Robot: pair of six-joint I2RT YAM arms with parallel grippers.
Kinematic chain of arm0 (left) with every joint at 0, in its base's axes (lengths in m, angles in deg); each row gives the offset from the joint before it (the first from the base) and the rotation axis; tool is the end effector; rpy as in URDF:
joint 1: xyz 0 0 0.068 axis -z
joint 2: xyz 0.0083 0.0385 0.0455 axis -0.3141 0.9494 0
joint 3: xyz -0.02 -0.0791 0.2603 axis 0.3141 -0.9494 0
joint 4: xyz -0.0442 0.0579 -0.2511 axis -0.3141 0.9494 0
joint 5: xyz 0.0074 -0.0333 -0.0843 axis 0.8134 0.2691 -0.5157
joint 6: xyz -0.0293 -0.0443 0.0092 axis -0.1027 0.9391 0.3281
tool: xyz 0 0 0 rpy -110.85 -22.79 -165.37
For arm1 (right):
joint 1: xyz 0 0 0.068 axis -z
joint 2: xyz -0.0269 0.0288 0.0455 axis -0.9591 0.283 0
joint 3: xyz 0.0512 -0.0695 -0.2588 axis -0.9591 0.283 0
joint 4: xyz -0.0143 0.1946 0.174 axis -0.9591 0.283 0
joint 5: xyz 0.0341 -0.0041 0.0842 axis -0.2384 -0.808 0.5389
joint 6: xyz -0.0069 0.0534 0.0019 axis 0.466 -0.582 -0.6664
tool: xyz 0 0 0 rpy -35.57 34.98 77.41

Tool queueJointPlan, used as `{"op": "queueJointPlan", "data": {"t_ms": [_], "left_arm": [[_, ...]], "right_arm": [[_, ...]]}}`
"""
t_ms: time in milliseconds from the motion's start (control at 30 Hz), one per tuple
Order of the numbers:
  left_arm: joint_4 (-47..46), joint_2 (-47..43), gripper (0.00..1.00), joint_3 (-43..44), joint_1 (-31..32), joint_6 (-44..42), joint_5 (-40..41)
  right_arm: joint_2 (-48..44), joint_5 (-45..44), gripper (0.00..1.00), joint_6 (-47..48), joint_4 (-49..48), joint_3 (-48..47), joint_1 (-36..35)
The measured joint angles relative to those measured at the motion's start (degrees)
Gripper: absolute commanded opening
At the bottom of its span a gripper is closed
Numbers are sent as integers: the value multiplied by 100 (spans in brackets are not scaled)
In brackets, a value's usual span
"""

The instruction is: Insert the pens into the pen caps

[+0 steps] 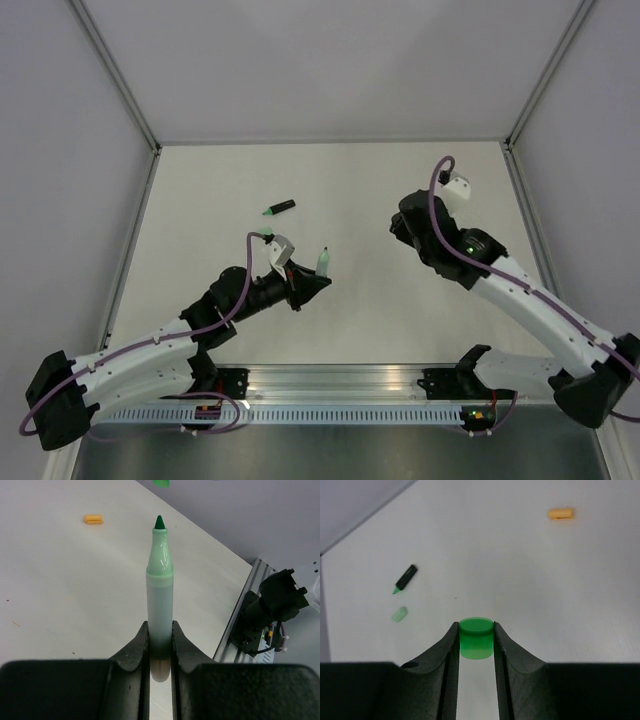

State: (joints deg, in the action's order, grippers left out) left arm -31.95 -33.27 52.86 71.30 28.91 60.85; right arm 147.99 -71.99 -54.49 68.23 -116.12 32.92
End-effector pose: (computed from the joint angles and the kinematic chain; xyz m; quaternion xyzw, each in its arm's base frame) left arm 0.1163 -0.1611 0.2608 0.2436 0.6829 -0.4427 0.5275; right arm 0.2027 0.1477 0.3419 0.2525 0.8464 0.1166 0.4541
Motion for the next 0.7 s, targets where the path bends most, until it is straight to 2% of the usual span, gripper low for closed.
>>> {"op": "queueJointPlan", "data": {"t_ms": [133, 233, 433, 700], "left_arm": [[-24, 57, 2, 76, 0, 2, 4], [-22, 127, 2, 85, 0, 2, 13], [-24, 184, 2, 87, 0, 2, 48], [-28, 205, 2, 87, 0, 9, 52]], "right_arm": [[-1128, 387, 0, 844, -833, 470, 0], [-1502, 765, 0, 1266, -1491, 695, 0], [-1360, 2000, 0, 1921, -2850, 964, -55], [-1147, 2365, 0, 2039, -3827, 1314, -501]]}}
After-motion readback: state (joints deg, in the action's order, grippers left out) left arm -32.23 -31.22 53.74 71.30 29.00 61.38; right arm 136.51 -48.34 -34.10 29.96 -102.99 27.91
